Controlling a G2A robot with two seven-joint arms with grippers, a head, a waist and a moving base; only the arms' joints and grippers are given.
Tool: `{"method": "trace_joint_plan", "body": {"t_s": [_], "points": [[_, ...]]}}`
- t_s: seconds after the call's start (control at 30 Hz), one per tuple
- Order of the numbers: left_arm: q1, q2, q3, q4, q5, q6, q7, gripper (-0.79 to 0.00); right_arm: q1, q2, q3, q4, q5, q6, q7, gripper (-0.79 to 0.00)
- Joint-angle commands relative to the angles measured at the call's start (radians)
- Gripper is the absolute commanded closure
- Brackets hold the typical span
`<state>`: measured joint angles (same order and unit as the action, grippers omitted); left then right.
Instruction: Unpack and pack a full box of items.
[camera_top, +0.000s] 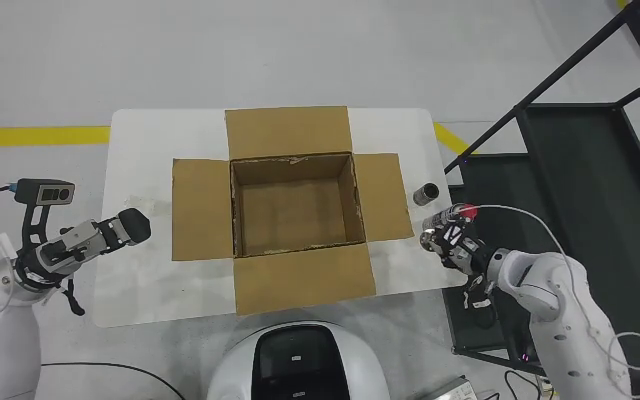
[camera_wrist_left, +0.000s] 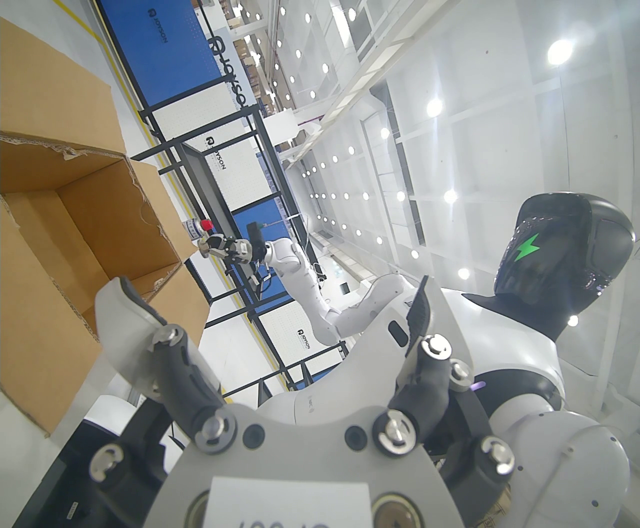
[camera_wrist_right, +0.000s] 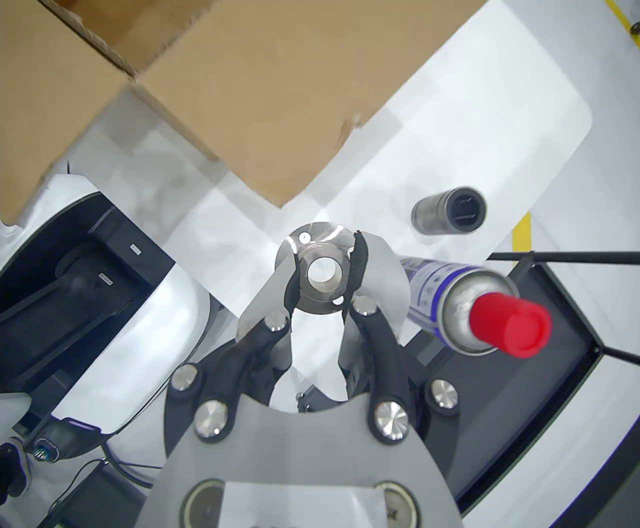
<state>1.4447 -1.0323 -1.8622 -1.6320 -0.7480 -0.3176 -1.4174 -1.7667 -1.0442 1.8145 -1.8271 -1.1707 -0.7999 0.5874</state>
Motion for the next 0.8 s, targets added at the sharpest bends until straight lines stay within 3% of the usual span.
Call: {"method": "trace_joint_plan", "body": {"t_s": [0.0,0.43,0.7,0.77], "points": [[0.0,0.0,0.0,0.0,0.0,0.0,0.0,-0.785,0.008,-0.001,-0.026,0.036,-0.028,0.014,-0.018,0.0],[0.0,0.0,0.0,0.0,0.0,0.0,0.0,-0.785,0.146,-0.007,-0.236,0.224,-0.204,0.07,-0.085,0.0],[0.0,0.0,0.0,0.0,0.0,0.0,0.0,-0.785,0.204,-0.008,-0.287,0.304,-0.253,0.093,-0.126,0.0],[0.0,0.0,0.0,0.0,0.0,0.0,0.0,-0.785,0.216,-0.009,-0.299,0.322,-0.261,0.099,-0.134,-0.074]]}}
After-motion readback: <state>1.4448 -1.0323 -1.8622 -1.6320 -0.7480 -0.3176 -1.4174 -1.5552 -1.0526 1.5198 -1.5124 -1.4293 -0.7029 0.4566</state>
